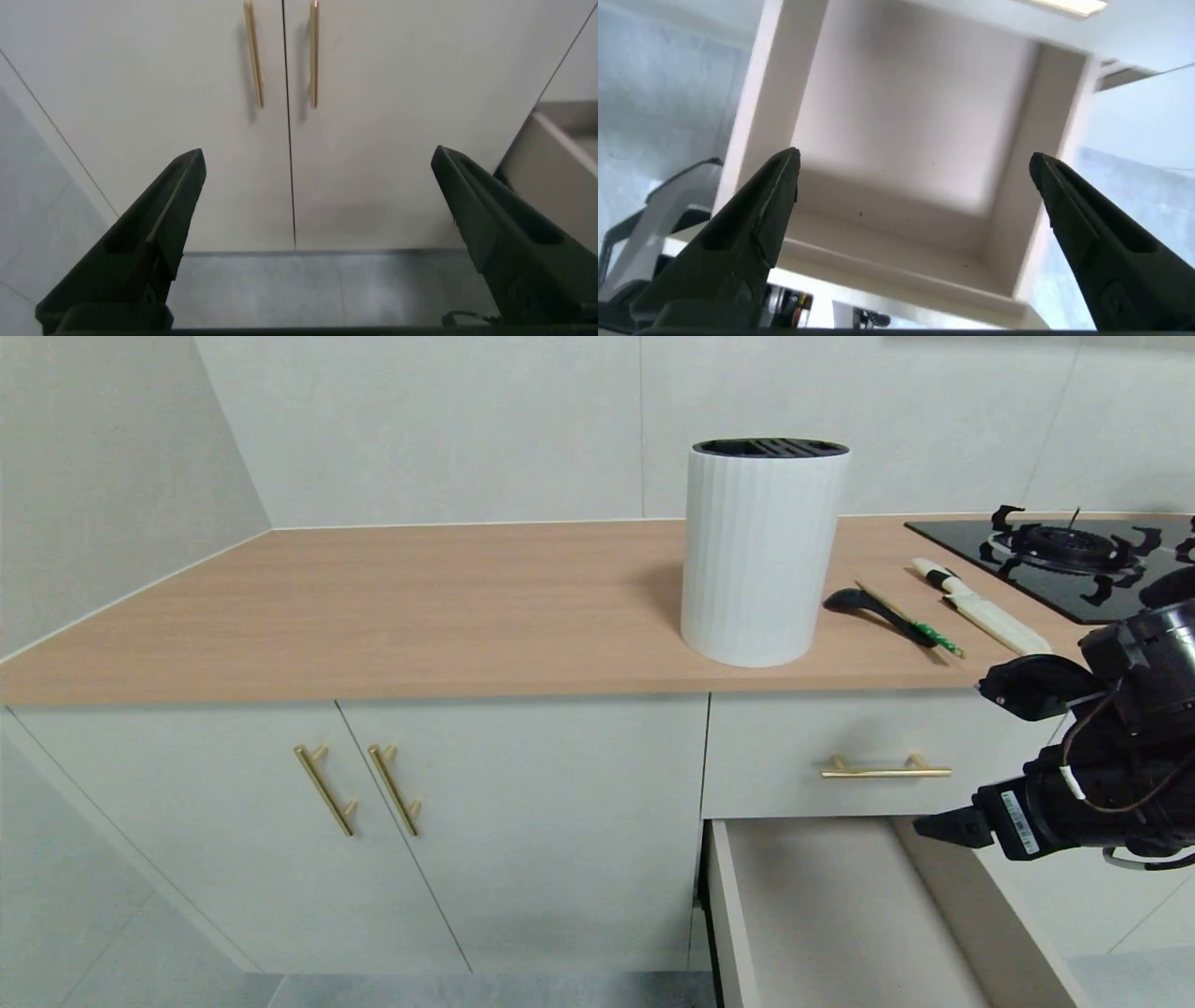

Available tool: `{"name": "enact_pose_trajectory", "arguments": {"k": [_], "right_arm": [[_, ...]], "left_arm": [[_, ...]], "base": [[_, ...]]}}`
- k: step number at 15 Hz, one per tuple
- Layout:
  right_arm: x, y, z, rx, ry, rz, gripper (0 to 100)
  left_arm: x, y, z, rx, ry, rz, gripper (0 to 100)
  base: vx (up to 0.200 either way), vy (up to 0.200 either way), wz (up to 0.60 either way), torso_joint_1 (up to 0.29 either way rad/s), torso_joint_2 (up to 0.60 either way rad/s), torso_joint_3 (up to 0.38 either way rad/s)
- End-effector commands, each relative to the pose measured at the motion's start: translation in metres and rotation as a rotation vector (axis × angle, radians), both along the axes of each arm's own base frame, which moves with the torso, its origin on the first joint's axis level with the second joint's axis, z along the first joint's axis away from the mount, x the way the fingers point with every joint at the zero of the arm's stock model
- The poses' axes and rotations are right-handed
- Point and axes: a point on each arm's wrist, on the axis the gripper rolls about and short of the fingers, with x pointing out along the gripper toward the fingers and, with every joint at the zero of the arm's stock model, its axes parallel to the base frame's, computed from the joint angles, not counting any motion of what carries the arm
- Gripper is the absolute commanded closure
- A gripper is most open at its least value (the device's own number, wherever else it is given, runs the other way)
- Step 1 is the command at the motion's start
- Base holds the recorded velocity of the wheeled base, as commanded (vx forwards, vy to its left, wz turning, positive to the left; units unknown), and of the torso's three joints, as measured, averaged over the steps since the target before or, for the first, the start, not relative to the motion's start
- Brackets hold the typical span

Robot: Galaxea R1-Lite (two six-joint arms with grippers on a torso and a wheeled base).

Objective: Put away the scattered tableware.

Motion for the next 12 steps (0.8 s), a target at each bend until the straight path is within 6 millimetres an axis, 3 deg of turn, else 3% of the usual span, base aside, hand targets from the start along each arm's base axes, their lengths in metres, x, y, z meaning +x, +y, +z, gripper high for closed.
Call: {"name": "enact_pose_trajectory", "arguments": {"k": [1,9,12], "right_arm": [[-0.001,0.0,0.002,0.002,-0.008,0.001,0],[0.0,0.0,0.009,0.019,-0.076,0.002,0],[0.032,0.008,0.021,0.02,-0.179,0.018,0]], "left_arm": [[0.0,0.0,0.0,0.0,-0.001,0.001,0],[0.0,0.0,0.0,0.0,-0.001,-0.001,0],[0.0,0.0,0.0,0.0,-0.001,0.001,0]], "base": [[0.0,0.0,0.0,0.183,-0.47,-0.281],[0.0,0.0,0.0,0.198,-0.47,-0.273],[0.0,0.0,0.0,0.048,-0.12,-0.063]]}}
